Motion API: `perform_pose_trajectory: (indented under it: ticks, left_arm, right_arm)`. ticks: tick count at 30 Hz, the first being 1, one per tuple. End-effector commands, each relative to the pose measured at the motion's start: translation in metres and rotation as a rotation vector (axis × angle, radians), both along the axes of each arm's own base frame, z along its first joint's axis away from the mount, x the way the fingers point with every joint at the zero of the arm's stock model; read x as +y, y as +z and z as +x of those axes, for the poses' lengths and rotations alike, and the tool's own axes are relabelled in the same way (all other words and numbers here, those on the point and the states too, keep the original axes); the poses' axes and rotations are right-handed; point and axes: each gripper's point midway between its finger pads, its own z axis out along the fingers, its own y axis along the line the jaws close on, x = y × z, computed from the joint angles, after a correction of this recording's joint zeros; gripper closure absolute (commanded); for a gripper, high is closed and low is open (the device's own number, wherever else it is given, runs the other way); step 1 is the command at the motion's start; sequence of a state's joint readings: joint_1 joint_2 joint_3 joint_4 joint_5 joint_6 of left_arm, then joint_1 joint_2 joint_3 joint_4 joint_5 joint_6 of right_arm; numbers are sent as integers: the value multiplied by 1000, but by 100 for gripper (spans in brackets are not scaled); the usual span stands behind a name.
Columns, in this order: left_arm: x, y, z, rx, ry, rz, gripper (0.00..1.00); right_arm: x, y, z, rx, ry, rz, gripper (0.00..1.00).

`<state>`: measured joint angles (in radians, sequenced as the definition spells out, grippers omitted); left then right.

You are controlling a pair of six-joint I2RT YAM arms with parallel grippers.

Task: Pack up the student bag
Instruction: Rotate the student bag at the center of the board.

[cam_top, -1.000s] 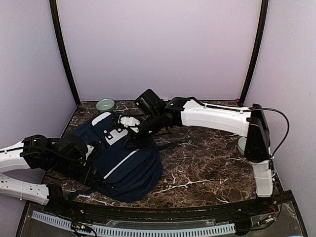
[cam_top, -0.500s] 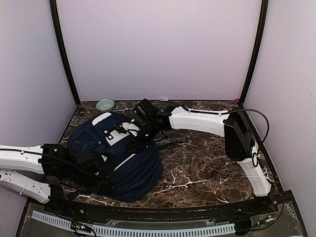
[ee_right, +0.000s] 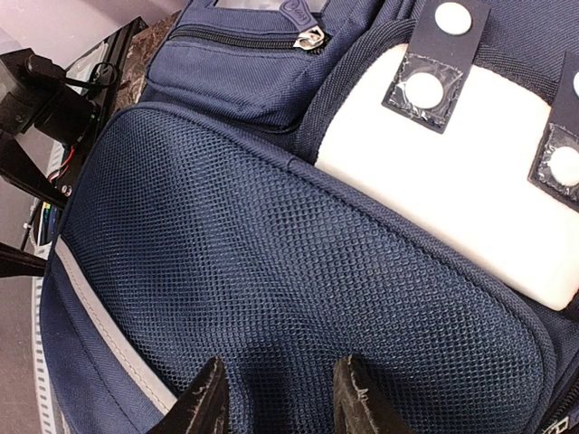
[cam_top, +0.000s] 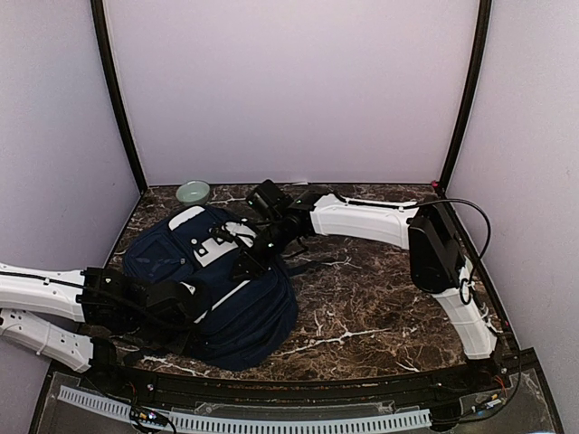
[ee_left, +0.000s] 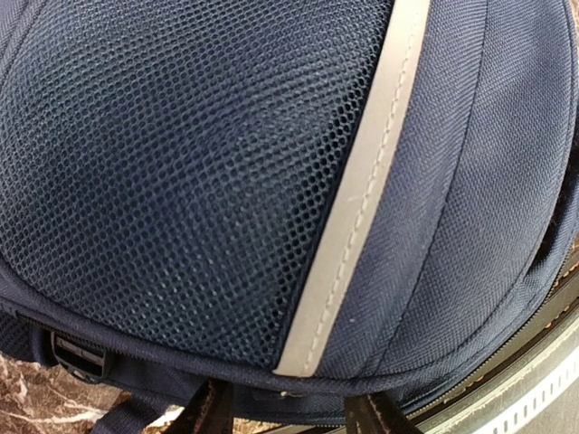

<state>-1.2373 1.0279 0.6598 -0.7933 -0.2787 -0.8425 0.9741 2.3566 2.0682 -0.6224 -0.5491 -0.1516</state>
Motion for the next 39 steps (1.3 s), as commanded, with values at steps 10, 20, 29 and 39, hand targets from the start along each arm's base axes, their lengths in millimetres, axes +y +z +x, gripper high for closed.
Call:
perform_pose_trajectory:
  ticks: [10, 20, 29, 39]
  left_arm:
    - [-5, -7, -4, -1, -16, -89, 82]
    - [-57, 12, -13, 44, -161, -222, 100]
    - [-127, 27, -39, 111, -418, -319, 100]
    - [-169, 49, -15, -28, -406, -430, 100]
  right_arm:
    - [-4, -34, 0, 61, -23, -74, 60]
    - [-4, -42, 1, 78, -34, -90, 60]
    - [-7, -54, 2, 84, -46, -122, 60]
    - [-7, -58, 0, 102, -44, -130, 59]
